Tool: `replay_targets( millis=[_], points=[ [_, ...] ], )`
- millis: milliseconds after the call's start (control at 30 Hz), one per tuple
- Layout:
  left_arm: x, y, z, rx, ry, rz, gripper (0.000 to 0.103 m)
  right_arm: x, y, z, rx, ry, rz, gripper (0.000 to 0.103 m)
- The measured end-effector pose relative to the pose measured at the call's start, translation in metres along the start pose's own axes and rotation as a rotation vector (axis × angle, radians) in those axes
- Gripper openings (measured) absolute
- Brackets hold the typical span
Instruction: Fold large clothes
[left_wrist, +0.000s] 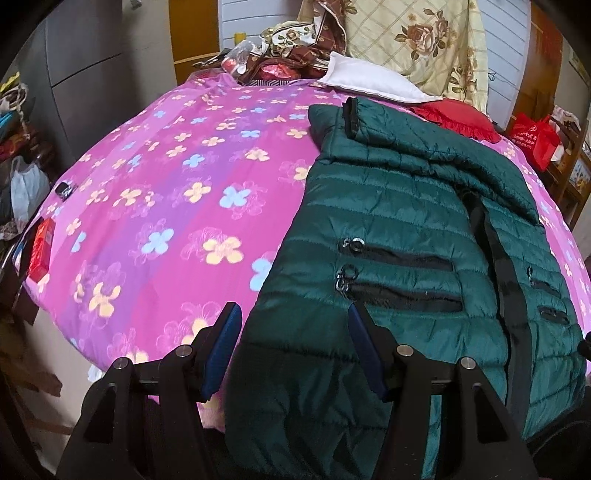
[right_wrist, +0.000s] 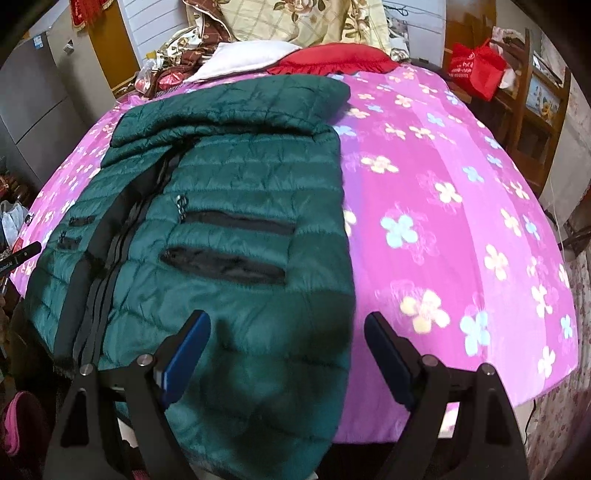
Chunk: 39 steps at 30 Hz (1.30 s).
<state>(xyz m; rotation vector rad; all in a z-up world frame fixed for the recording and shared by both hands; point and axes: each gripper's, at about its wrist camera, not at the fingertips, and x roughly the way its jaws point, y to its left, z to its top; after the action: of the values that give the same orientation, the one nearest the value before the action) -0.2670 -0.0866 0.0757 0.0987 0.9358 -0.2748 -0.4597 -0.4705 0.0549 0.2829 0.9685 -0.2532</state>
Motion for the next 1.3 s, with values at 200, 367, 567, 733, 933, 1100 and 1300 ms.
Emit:
replay_targets(
  millis=[200,367,567,733,933,1100,1300],
  points=[
    [0.0,0.006,-0.008,-0.012,0.014,-0.004,0.042,-0.003,-0.011,-0.015,0.012,0.025,-0.013,0.089],
    [0.0,0.009,-0.012,-0.016,0.026,-0.001,0.041,-0.003,-0.019,-0.023,0.039,0.037,-0.009,0.089],
    [0.0,0.013,-0.019,-0.021,0.038,-0.005,0.042,-0.003,-0.02,-0.028,0.047,0.044,-0.009,0.09],
    [0.0,0.017,-0.022,-0.032,0.044,-0.008,0.042,-0.004,-0.021,-0.029,0.043,0.047,-0.01,0.091],
    [0.001,0.019,-0.022,-0.034,0.052,-0.014,0.042,-0.001,-0.025,-0.031,0.058,0.058,-0.003,0.091],
    [0.004,0.022,-0.023,-0.042,0.065,-0.027,0.041,0.002,-0.028,-0.033,0.069,0.067,-0.004,0.093],
    [0.006,0.038,-0.02,-0.091,0.073,-0.074,0.042,0.003,-0.031,-0.033,0.07,0.072,-0.007,0.095]
  ],
)
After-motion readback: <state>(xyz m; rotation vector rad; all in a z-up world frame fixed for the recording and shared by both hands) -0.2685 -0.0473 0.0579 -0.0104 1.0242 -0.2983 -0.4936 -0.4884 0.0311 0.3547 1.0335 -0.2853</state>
